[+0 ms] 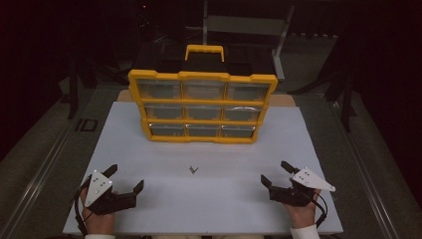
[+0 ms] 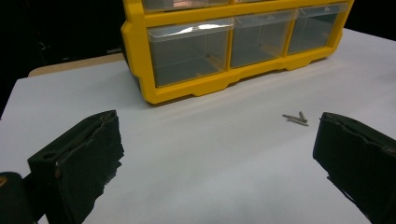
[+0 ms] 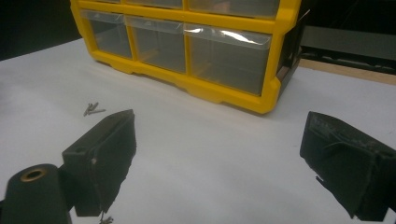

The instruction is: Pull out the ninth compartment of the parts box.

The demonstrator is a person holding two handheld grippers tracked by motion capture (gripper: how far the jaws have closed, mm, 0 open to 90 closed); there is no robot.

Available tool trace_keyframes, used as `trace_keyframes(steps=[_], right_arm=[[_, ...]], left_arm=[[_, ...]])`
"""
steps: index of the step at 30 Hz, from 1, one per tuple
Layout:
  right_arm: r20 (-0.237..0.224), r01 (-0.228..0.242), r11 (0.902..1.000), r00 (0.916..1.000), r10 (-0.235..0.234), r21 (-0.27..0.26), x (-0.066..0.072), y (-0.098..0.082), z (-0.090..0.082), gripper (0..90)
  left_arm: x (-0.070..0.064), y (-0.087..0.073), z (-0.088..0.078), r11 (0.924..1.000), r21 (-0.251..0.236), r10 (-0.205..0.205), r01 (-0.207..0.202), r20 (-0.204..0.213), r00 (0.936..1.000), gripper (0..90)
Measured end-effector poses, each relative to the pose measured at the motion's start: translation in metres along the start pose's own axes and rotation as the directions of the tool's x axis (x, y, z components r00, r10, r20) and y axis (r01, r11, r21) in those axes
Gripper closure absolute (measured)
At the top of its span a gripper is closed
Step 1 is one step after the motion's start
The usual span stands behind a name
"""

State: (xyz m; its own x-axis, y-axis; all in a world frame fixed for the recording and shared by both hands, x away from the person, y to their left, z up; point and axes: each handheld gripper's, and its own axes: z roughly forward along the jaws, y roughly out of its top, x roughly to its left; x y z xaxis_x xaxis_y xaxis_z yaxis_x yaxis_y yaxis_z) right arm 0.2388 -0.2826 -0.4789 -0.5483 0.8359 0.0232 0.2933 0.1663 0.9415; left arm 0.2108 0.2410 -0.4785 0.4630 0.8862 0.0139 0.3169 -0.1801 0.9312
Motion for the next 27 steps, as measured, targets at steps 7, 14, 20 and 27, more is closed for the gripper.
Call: trace_keyframes(steps=[7,14,20,27], right_arm=[[-0.034,-0.015,0.9999,0.9993,0.015,-0.001,0.000,0.015,0.006,10.7],[-0.042,0.009,0.9997,0.9991,-0.008,0.024,0.007,0.023,0.018,10.8],[-0.046,0.022,0.9996,0.9987,-0.022,0.018,0.011,0.034,0.024,10.8],[-0.046,0.035,0.9994,0.9983,-0.035,-0.001,0.014,0.050,0.028,10.8]], left_arm=[[-0.001,-0.001,0.000,1.0000,0.004,0.005,-0.005,0.000,1.0000,1.6],[-0.002,-0.001,0.000,0.9999,0.007,0.008,-0.008,0.001,1.0000,1.6],[-0.002,-0.001,0.001,0.9999,0.006,0.009,-0.009,0.002,1.0000,1.6],[-0.003,-0.001,0.001,0.9999,0.008,0.014,-0.014,0.006,0.9999,1.6]])
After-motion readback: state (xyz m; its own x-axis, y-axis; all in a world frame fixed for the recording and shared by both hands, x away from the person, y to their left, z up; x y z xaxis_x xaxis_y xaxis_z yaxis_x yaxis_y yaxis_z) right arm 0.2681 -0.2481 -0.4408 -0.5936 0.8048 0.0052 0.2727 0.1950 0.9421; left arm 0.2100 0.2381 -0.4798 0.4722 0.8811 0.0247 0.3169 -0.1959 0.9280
